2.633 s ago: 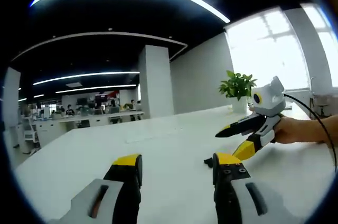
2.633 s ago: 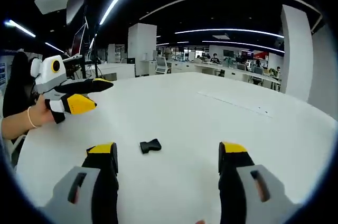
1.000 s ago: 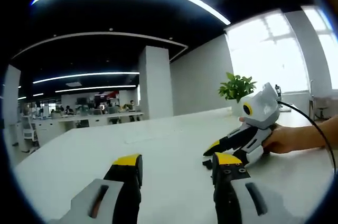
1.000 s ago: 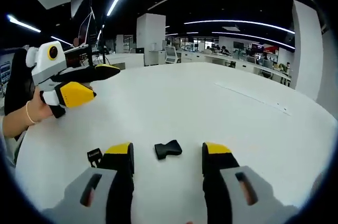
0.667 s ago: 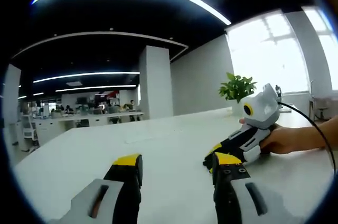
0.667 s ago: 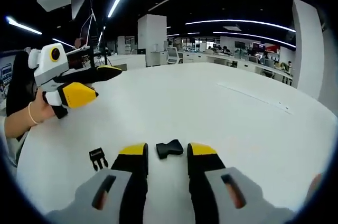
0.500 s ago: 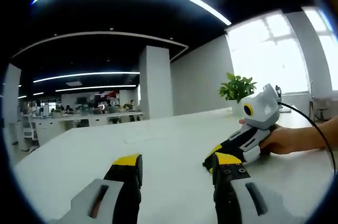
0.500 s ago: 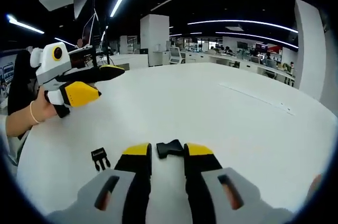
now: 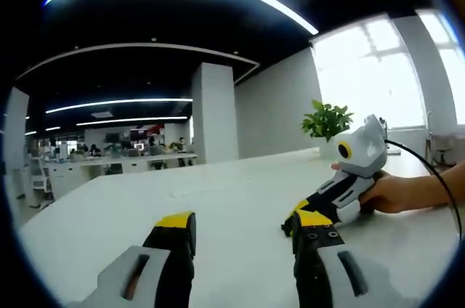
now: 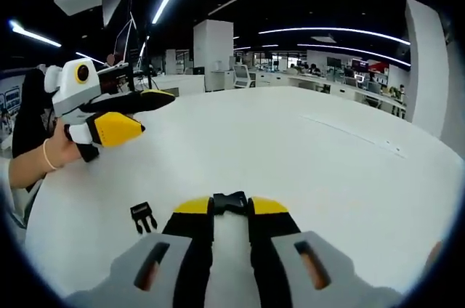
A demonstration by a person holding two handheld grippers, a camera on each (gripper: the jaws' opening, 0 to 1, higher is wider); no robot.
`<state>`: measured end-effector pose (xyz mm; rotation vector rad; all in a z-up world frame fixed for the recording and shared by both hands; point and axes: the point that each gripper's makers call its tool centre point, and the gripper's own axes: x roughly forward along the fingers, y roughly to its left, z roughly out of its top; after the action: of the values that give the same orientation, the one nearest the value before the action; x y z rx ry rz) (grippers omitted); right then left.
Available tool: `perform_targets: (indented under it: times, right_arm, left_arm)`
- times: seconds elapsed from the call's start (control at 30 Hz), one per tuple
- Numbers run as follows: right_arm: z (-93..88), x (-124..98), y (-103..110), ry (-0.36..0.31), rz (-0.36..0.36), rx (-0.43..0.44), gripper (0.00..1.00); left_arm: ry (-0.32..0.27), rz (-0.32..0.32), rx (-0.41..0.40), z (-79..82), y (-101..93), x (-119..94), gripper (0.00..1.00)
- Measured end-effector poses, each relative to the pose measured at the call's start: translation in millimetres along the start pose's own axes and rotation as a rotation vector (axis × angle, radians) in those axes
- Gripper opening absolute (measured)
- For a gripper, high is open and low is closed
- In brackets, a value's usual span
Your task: Snap the two parts of the plastic buckle together until the buckle closes and remains connected.
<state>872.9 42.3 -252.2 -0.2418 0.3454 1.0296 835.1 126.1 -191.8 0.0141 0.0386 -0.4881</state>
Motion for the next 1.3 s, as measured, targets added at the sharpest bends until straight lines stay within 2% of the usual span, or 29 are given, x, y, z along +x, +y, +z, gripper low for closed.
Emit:
perform_targets:
  times: [0.3,0.43,0.6,1.0,1.3]
  right_arm:
    - [0.1,-8,2,-0.018,0.003,0.058,0.18]
    - [-2.5,-14,5,-0.008,-0.008,0.050,0.18]
    - [-3.3,-20,4,0.005,-0.044,0.023,0.18]
    - [-10.7,-28,1,0.029,-0.098,0.020,0.18]
    - [-12.6,-36,-3,0.016,-0.132,0.078,0.18]
  left_arm:
    - [0.004,-0.002,0.003,-0.8,-1.2,0,0.54]
    - [0.006,-0.002,0.005,-0.8,-1.0,1,0.54]
    - [0.011,-0.004,0.010,-1.8,-2.0,2,0.54]
    - [0.013,-0.007,0.013,-1.9,-3.2,2,0.54]
    - [0.013,-0.006,0.004,-2.1,-2.1,2,0.54]
